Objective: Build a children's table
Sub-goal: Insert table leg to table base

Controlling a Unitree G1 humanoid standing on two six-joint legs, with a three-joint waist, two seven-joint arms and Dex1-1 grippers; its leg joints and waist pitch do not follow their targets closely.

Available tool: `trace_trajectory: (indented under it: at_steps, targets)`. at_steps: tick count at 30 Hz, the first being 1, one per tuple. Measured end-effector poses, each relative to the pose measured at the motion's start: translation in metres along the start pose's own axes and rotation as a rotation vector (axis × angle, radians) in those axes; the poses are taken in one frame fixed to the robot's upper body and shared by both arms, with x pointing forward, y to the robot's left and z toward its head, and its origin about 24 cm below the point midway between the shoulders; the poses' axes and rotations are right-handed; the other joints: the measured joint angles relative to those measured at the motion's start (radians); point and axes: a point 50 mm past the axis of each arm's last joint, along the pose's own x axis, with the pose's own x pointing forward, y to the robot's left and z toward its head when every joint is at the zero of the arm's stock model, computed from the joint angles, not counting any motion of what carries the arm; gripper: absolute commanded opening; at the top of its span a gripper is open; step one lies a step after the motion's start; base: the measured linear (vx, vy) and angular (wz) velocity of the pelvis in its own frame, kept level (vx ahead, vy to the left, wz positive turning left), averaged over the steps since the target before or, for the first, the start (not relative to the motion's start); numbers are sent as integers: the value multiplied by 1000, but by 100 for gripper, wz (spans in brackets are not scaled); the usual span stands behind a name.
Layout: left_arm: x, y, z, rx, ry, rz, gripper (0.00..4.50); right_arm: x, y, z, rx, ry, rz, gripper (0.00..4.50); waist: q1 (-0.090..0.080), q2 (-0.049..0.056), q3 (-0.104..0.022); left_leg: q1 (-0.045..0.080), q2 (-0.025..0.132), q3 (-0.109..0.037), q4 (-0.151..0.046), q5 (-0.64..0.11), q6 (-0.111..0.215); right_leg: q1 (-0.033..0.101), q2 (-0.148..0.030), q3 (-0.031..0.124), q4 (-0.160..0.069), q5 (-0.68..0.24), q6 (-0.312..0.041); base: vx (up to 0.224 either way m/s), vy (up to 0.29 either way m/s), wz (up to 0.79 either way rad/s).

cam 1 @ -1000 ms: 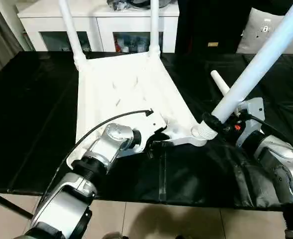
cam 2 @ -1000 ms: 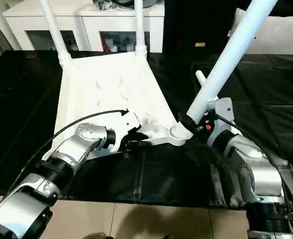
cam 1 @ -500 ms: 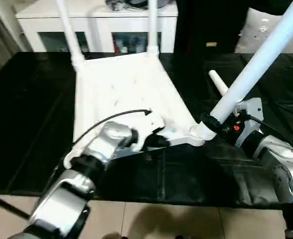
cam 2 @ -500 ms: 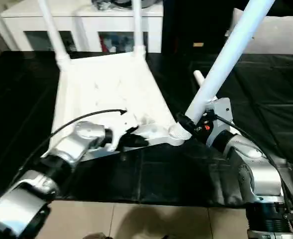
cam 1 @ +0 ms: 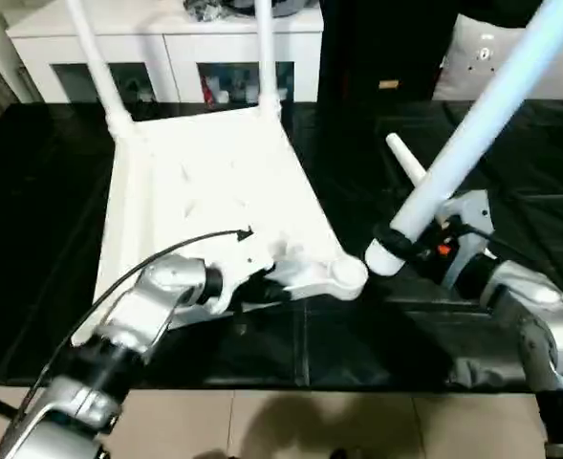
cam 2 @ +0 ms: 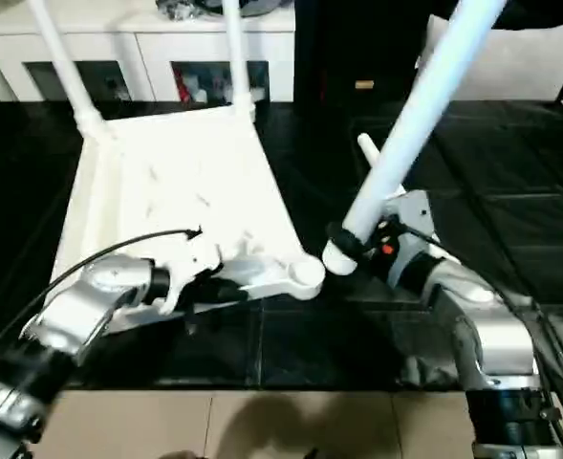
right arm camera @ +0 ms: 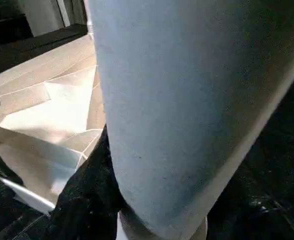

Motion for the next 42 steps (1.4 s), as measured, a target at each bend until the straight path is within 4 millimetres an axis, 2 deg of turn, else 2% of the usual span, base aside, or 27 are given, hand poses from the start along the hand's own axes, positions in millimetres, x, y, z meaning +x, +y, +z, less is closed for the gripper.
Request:
trace_trajectory:
  at_steps: [2, 3, 5, 12, 16, 17, 20, 23, 26, 36, 42]
  targets:
    - [3, -1, 1, 2, -7, -1, 0, 1, 0, 2, -2, -5, 3, 187, 5, 0, 0, 0, 0, 0, 0, 0, 0, 0, 0, 0, 0, 0, 0, 0, 0, 0]
    - [5, -2, 3, -1, -14, 0, 27, 2, 0, 3, -5, -8, 4, 187, 8, 0, 0, 0, 0, 0, 0, 0, 0, 0, 0, 0, 0, 0, 0, 0, 0, 0]
    - [9, -4, 4, -6, -23, 1, 55, 2, 0, 3, -5, -9, 5, 187, 13, 0, 0, 0, 0, 0, 0, 0, 0, 0, 0, 0, 0, 0, 0, 0, 0, 0]
    - [12, -2, 7, -4, -37, 30, 95, 2, 0, 3, -5, -8, 5, 187, 15, 0, 0, 0, 0, 0, 1, 0, 0, 0, 0, 0, 1, 1, 0, 0, 0, 0]
    - [12, -1, 7, -7, -35, 28, 95, 2, 0, 3, -5, -8, 5, 187, 15, 0, 0, 0, 0, 0, 1, 1, -1, 0, 0, 0, 1, 1, 0, 0, 0, 0]
    - [12, -1, 7, -9, -33, 27, 69, 2, 1, 3, -5, -8, 6, 187, 15, 0, 0, 0, 0, 0, 1, 1, -1, 0, 0, 0, 1, 1, 1, 0, 0, 0]
    - [12, -1, 5, -17, -31, 16, 58, 2, 1, 3, -5, -8, 6, 187, 15, 1, 0, 0, 0, 0, 1, 1, -1, 0, 0, 0, 1, 2, 0, 0, 0, 0]
    - [12, -1, 5, -17, -31, 15, 18, 2, 1, 3, -5, -9, 7, 187, 15, 1, 0, 0, 0, 0, 1, 1, -1, 0, 0, 0, 1, 2, 0, 0, 0, 0]
    - [13, -1, 5, -9, -31, 8, 6, 3, 1, 3, -5, -7, 11, 187, 14, 0, 0, 0, 0, 0, 1, 1, 0, 0, 0, 0, 1, 2, 0, 0, 0, 0]
    - [13, 2, 5, 80, -3, 1, 0, 4, 4, 1, -5, 2, 29, 187, 13, -2, -1, 1, 0, 0, 1, 2, -1, 0, 0, 0, 1, 1, 3, 0, 0, 0]
    - [15, 4, 5, 120, -5, 26, 0, 7, 4, 8, -20, -14, 40, 187, 15, -2, -2, 1, 0, 0, 2, 2, -4, 1, 0, 0, 1, 2, 4, 0, 0, 0]
